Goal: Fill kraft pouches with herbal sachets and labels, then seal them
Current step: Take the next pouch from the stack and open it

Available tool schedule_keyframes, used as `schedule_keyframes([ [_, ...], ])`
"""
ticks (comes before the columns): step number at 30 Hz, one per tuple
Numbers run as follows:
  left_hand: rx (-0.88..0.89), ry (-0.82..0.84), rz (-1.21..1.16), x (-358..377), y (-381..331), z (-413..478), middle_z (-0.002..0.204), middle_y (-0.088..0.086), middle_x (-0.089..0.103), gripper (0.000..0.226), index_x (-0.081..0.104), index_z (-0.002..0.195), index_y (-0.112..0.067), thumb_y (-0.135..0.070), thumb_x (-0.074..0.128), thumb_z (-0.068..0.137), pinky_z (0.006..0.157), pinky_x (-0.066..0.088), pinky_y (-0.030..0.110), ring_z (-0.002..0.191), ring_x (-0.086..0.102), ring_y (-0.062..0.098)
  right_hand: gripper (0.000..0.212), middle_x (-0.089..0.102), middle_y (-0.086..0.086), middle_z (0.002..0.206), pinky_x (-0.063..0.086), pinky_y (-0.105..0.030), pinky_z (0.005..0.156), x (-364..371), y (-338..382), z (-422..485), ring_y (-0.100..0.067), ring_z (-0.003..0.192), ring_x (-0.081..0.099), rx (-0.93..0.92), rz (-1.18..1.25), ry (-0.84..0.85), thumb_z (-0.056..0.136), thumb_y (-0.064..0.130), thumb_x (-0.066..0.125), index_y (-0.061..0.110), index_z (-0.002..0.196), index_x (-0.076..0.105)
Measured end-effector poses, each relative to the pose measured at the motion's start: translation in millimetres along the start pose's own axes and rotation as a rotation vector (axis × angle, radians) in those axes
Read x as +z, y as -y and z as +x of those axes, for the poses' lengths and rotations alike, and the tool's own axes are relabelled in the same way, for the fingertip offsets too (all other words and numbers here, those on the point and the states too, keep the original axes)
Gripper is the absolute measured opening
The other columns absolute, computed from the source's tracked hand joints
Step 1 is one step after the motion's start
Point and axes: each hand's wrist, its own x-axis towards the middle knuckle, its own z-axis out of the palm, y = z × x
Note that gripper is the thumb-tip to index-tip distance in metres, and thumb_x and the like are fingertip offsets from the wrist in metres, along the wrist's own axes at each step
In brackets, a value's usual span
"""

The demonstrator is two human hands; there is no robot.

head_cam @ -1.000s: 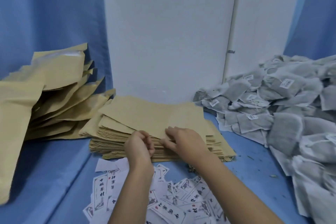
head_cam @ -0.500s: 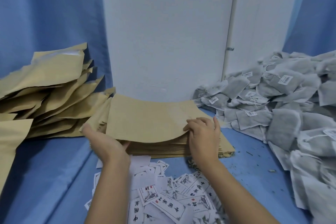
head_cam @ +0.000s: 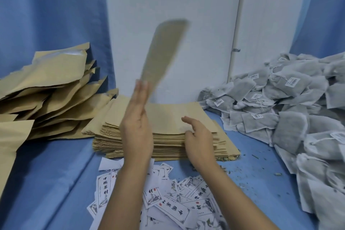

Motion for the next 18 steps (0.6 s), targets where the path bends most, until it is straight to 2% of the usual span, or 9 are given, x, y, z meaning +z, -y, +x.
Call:
schedule_keyframes([
  [2,0.157,0.226,0.219,4.2,6.4,-0.5,0.147,-0.013,0.032,0.063,0.042,0.139,-0.024,0.014,0.037,0.09,0.116,0.019,0.026,0.14,0.025,0.004,0.044,0.059,0.006,0.125,0.038,-0.01,0.094,0.5,8.8,-0.7,-0.001,0.113,0.052,0.089,0.216,0.042,0.09,0.002,0.042,0.018,0.129,0.057],
  [4,0.21,0.432,0.508,6.1,12.4,-1.9,0.15,-0.012,0.032,0.059,0.041,0.142,-0.024,0.006,0.04,0.091,0.116,0.012,0.031,0.141,0.02,0.003,0.032,0.062,-0.002,0.113,0.047,-0.022,0.095,0.4,15.5,1.7,-0.01,0.106,0.059,0.238,0.634,0.053,0.09,0.0,0.044,0.01,0.116,0.059],
  [6,0.119,0.607,0.63,9.3,15.3,-5.9,0.149,-0.013,0.036,0.049,0.043,0.141,-0.029,-0.009,0.04,0.096,0.114,0.01,0.028,0.14,0.023,0.001,0.015,0.057,-0.012,0.094,0.054,-0.028,0.086,-0.3,20.4,3.1,-0.02,0.091,0.061,0.382,1.108,0.039,0.088,-0.004,0.042,0.004,0.092,0.054],
  [8,-0.001,0.745,0.66,12.5,13.7,-10.0,0.142,-0.011,0.048,0.036,0.054,0.132,-0.029,-0.027,0.043,0.097,0.108,0.023,0.03,0.132,0.04,0.009,0.017,0.051,-0.013,0.078,0.054,-0.028,0.071,-1.1,19.3,4.8,-0.023,0.074,0.06,0.517,1.352,-0.002,0.088,-0.004,0.039,0.006,0.076,0.047],
  [11,-0.089,0.813,0.67,14.9,12.0,-15.0,0.127,-0.007,0.061,0.036,0.063,0.121,-0.026,-0.044,0.046,0.095,0.094,0.036,0.029,0.117,0.053,0.017,0.022,0.049,-0.013,0.076,0.054,-0.029,0.057,-1.7,12.2,3.4,-0.024,0.064,0.06,0.628,1.452,-0.021,0.088,-0.005,0.035,0.007,0.073,0.045],
  [14,-0.15,0.798,0.606,13.6,16.8,-16.4,0.128,-0.01,0.061,0.032,0.062,0.124,-0.03,-0.04,0.047,0.097,0.094,0.037,0.023,0.119,0.053,0.012,0.02,0.056,-0.018,0.086,0.059,-0.032,0.06,-2.4,4.6,0.3,-0.032,0.079,0.063,0.648,1.483,0.022,0.089,-0.006,0.034,0.004,0.08,0.049],
  [18,-0.301,0.786,0.481,14.0,22.2,-15.2,0.126,-0.01,0.062,0.029,0.066,0.119,-0.03,-0.034,0.05,0.095,0.09,0.034,0.018,0.119,0.053,0.011,0.024,0.062,-0.018,0.084,0.06,-0.034,0.065,-1.7,0.1,0.4,-0.031,0.079,0.064,0.62,1.451,0.048,0.085,-0.01,0.032,0.0,0.082,0.054],
])
